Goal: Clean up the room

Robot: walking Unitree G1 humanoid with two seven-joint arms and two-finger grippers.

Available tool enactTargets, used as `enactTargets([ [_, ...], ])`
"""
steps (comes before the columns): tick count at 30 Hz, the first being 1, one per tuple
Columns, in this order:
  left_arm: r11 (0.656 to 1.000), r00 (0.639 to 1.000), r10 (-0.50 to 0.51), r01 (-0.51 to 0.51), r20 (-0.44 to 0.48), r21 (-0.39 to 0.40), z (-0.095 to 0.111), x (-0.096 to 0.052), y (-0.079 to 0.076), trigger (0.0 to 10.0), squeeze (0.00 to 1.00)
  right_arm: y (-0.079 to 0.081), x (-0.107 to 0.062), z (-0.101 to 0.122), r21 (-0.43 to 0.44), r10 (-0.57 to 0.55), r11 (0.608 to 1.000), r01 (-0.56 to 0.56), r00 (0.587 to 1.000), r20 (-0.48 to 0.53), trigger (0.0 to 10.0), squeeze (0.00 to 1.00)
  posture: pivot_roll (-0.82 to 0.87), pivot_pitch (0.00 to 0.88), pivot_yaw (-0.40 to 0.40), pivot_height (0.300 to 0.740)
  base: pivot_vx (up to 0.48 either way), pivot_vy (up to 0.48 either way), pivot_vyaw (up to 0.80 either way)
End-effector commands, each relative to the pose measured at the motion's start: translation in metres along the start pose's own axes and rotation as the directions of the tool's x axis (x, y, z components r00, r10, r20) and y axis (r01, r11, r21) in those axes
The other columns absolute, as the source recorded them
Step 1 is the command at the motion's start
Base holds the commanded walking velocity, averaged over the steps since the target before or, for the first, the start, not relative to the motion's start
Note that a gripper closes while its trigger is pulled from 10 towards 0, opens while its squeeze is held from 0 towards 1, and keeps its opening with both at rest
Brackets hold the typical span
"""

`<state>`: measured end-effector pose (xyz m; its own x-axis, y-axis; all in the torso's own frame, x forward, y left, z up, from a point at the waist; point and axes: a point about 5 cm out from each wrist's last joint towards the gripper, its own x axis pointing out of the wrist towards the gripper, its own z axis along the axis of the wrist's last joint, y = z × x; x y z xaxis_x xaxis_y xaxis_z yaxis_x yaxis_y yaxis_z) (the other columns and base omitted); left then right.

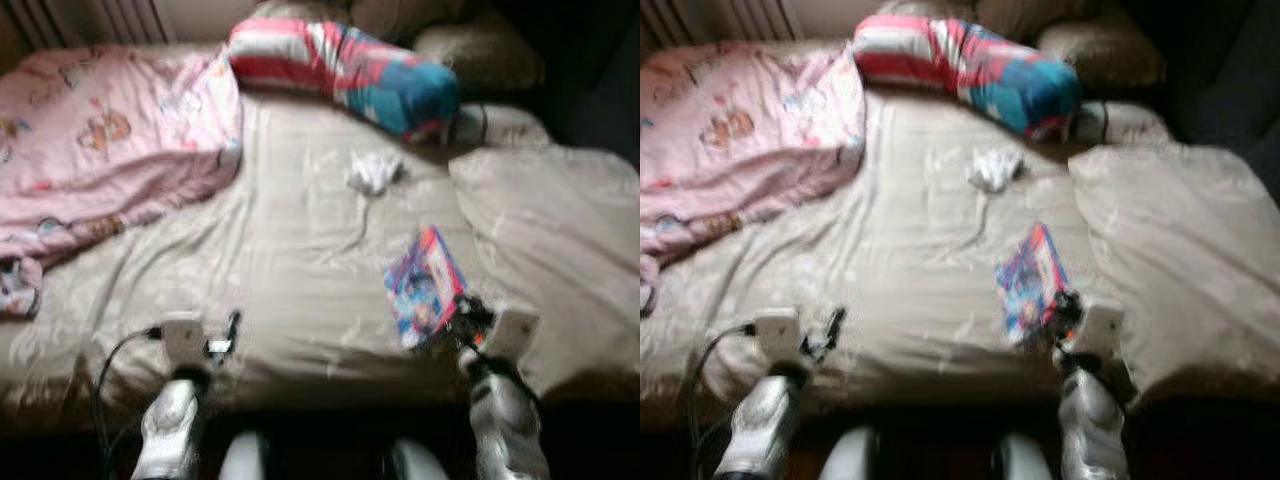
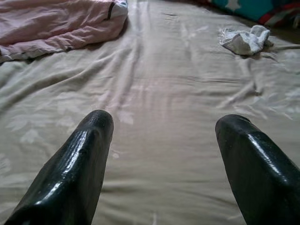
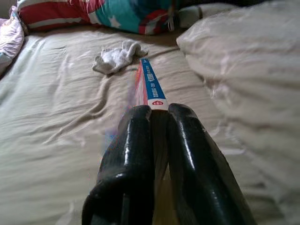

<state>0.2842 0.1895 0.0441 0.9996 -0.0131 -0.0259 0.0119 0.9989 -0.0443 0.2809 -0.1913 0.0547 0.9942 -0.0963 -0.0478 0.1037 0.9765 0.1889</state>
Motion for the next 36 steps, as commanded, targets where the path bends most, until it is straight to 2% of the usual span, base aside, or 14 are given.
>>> enactTargets([
  [1, 1.000, 1.000, 0.021, -0.021, -0.021, 0.013, -0.005, -0.006, 0.009, 10.0, 0.00, 0.003, 0.002, 0.005, 0.015, -0.001, 1.000, 0.001, 0.999, 0.032, 10.0, 0.00, 0.04, 0.175, -0.011, 0.632, 0.300, 0.000, 0.00],
  [16, 1.000, 0.999, 0.022, -0.022, -0.025, 0.021, -0.005, -0.007, 0.010, 10.0, 0.00, -0.009, 0.010, 0.007, 0.021, -0.028, 0.999, 0.027, 0.999, 0.021, 10.0, 0.00, 0.04, 0.171, -0.003, 0.632, 0.055, 0.000, 0.00],
  [18, 1.000, 0.999, 0.020, -0.019, -0.026, 0.024, -0.005, -0.008, 0.011, 10.0, 0.00, -0.012, 0.016, 0.007, 0.056, -0.033, 0.998, 0.033, 0.999, 0.002, 10.0, 0.00, 0.04, 0.170, 0.000, 0.632, 0.000, 0.000, 0.00],
  [21, 0.999, 1.000, 0.016, -0.015, -0.023, 0.031, -0.004, -0.009, 0.013, 10.0, 0.00, -0.011, 0.029, 0.008, 0.226, -0.012, 0.974, 0.017, 1.000, -0.026, 10.0, 0.00, 0.06, 0.175, 0.013, 0.632, 0.000, 0.000, 0.00],
  [26, 0.999, 1.000, 0.012, -0.011, -0.022, 0.039, -0.003, -0.012, 0.015, 10.0, 0.00, -0.012, 0.040, 0.015, 0.330, -0.016, 0.944, 0.018, 1.000, -0.009, 10.0, 0.00, 0.07, 0.188, 0.029, 0.632, 0.000, 0.000, 0.00],
  [29, 0.998, 1.000, 0.006, -0.004, -0.029, 0.056, -0.004, -0.018, 0.019, 10.0, 0.00, -0.016, 0.053, 0.027, 0.433, -0.041, 0.901, 0.029, 0.999, 0.017, 10.0, 0.00, 0.10, 0.204, 0.048, 0.632, 0.000, 0.000, 0.00],
  [32, 0.998, 0.999, 0.005, -0.003, -0.031, 0.061, -0.004, -0.019, 0.021, 10.0, 0.00, -0.016, 0.056, 0.031, 0.460, -0.039, 0.888, 0.021, 0.999, 0.030, 10.0, 0.00, 0.10, 0.207, 0.050, 0.632, 0.000, 0.000, 0.00],
  [33, 0.997, 0.999, 0.006, -0.003, -0.036, 0.074, -0.003, -0.023, 0.026, 10.0, 0.00, -0.011, 0.067, 0.045, 0.510, 0.000, 0.859, -0.041, 0.997, 0.081, 10.0, 0.00, 0.11, 0.218, 0.063, 0.632, 0.000, 0.000, 0.00],
  [36, 0.997, 0.999, 0.007, -0.004, -0.038, 0.083, -0.003, -0.025, 0.029, 10.0, 0.00, -0.008, 0.075, 0.056, 0.549, 0.012, 0.832, -0.075, 0.993, 0.117, 10.0, 0.00, 0.12, 0.221, 0.066, 0.632, 0.000, 0.000, 0.00],
])
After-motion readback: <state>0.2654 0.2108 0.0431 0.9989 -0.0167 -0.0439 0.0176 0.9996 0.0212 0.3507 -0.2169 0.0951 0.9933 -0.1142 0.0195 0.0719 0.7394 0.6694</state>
